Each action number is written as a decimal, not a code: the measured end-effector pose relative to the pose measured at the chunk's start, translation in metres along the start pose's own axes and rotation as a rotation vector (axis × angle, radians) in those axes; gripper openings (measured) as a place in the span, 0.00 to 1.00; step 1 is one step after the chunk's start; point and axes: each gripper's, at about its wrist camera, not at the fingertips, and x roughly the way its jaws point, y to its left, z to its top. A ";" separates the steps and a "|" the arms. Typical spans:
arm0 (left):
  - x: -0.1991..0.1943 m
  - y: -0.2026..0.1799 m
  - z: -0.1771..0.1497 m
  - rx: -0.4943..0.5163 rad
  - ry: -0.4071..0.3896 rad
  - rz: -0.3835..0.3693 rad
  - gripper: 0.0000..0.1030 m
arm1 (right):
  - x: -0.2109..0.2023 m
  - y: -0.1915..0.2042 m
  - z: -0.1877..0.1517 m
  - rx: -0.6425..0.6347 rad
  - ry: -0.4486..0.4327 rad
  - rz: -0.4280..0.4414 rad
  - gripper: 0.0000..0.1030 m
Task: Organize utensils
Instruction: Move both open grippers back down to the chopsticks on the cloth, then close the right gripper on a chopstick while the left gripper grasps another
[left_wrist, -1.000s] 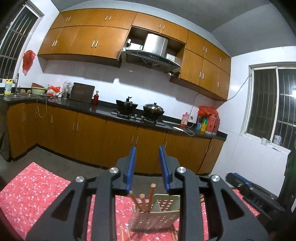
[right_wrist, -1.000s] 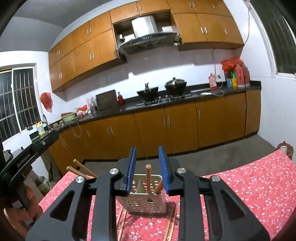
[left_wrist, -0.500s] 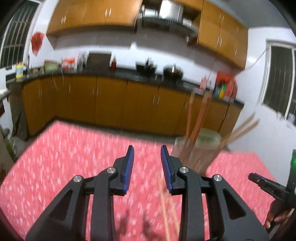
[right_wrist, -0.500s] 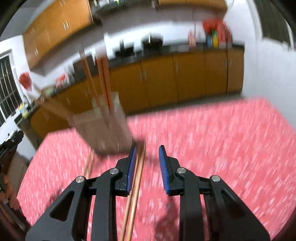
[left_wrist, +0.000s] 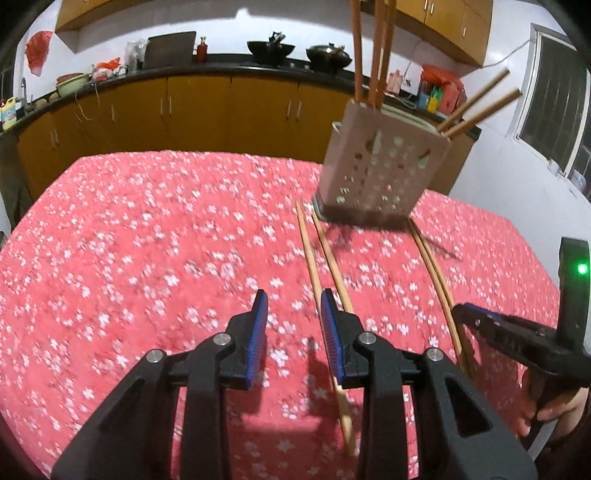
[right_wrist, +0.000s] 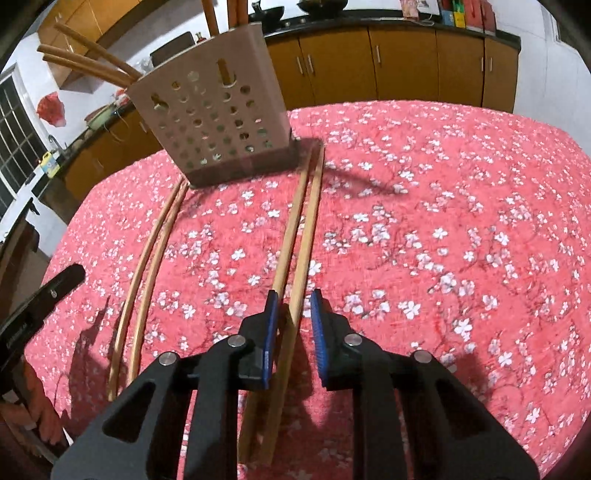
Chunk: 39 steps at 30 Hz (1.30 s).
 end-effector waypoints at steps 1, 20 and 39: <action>0.002 -0.002 -0.001 0.002 0.008 -0.002 0.30 | 0.000 0.000 -0.001 -0.005 -0.008 -0.007 0.13; 0.037 -0.032 -0.020 0.099 0.126 0.029 0.11 | -0.003 -0.027 0.003 0.034 -0.051 -0.122 0.08; 0.047 0.036 0.010 -0.012 0.104 0.135 0.09 | 0.006 -0.023 0.015 -0.018 -0.063 -0.164 0.08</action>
